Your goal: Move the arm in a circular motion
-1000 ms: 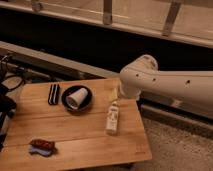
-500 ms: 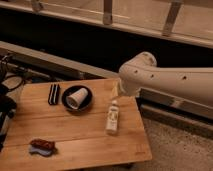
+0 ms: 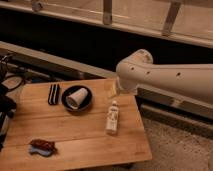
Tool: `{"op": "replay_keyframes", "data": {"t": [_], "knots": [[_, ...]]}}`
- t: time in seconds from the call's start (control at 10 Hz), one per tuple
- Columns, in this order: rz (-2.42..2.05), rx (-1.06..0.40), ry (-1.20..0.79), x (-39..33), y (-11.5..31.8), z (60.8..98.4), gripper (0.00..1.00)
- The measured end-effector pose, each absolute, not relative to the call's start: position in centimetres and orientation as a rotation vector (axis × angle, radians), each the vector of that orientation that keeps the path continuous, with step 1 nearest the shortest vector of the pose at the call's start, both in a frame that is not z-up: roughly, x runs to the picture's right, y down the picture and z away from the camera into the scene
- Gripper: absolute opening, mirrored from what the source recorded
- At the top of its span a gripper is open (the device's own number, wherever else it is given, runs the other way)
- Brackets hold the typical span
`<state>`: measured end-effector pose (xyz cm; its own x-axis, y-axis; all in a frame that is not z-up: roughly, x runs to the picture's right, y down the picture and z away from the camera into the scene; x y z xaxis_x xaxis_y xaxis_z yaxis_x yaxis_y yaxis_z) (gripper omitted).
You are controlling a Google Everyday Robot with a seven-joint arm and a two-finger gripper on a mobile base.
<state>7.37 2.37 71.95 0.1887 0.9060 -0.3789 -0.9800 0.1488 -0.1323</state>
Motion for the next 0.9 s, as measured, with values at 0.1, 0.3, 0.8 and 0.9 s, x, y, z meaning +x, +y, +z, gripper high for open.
{"op": "replay_keyframes", "data": {"t": [0.1, 0.3, 0.8, 0.9], "knots": [[1.367, -0.383, 0.233, 7.5, 2.2, 72.1, 0.8], [1.337, -0.382, 0.238, 7.8, 2.1, 72.3, 0.8], [1.277, -0.387, 0.245, 5.7, 1.9, 73.0, 0.8], [1.257, -0.386, 0.245, 5.9, 2.0, 73.0, 0.8]]}}
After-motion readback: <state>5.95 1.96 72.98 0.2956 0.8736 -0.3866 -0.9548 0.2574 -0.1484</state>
